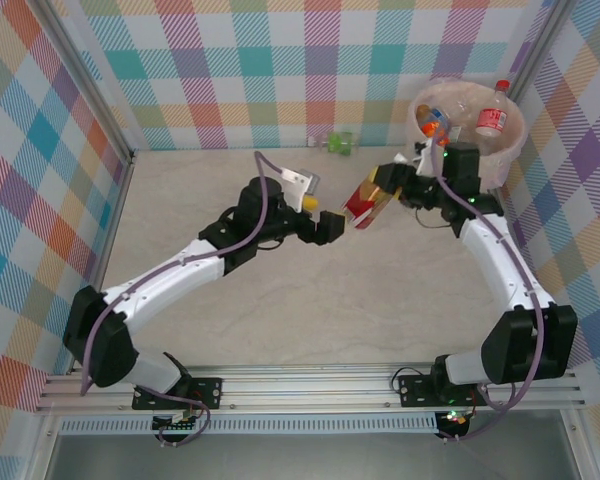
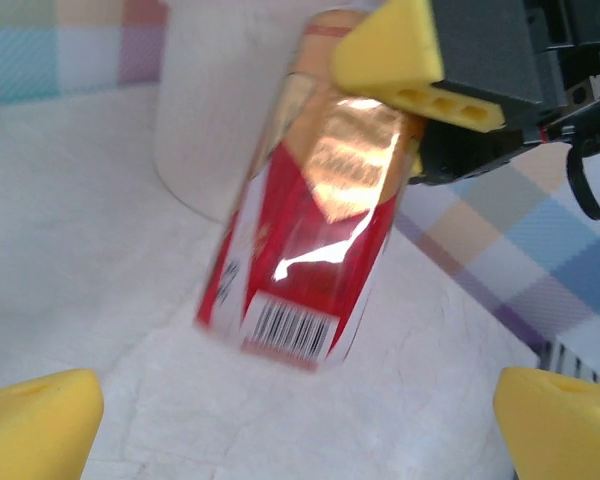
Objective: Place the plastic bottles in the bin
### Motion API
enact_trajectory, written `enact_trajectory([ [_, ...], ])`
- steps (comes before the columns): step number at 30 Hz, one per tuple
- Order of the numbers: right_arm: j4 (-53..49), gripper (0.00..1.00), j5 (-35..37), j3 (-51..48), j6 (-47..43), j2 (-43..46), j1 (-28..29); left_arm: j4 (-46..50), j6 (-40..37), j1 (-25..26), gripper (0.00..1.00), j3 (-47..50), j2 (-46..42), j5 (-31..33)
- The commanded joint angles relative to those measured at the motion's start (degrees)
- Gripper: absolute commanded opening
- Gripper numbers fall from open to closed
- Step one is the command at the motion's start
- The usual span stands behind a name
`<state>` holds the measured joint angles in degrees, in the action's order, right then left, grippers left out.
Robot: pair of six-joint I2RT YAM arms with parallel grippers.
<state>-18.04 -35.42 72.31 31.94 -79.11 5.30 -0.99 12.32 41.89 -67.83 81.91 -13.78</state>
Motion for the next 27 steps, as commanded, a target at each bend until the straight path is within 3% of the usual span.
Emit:
enact_trajectory([
  [1, -3.2, 0.53, 2.6, 7.6, -5.5, 3.0, -2.9, -0.9, 2.5, 0.5, 1.0, 1.6, -3.0, 13.2],
  [4, -3.1, 0.54, 2.3, 13.5, -6.9, 2.1, -6.9, 0.4, 3.8, 0.4, 1.0, 2.7, -3.8, 22.0],
  [8, -3.4, 0.54, 1.9, 22.0, -6.5, -1.9, -12.2, 2.5, 5.1, 0.2, 1.0, 2.6, -3.6, 26.4],
  [18, -8.6, 0.56, 4.9, 38.3, -5.4, -13.7, -22.6, 5.5, 6.4, 0.0, 1.0, 1.2, -1.9, 28.8],
  [23, -16.7, 0.57, 11.1, 45.4, -9.9, -20.0, -23.6, 6.0, 6.4, -0.1, 1.0, 0.8, -0.8, 29.6],
  [27, -21.8, 0.7, 3.3, 49.6, -10.1, -26.6, -23.7, 6.2, 7.0, -0.6, 1.0, 0.0, 0.7, 29.4],
])
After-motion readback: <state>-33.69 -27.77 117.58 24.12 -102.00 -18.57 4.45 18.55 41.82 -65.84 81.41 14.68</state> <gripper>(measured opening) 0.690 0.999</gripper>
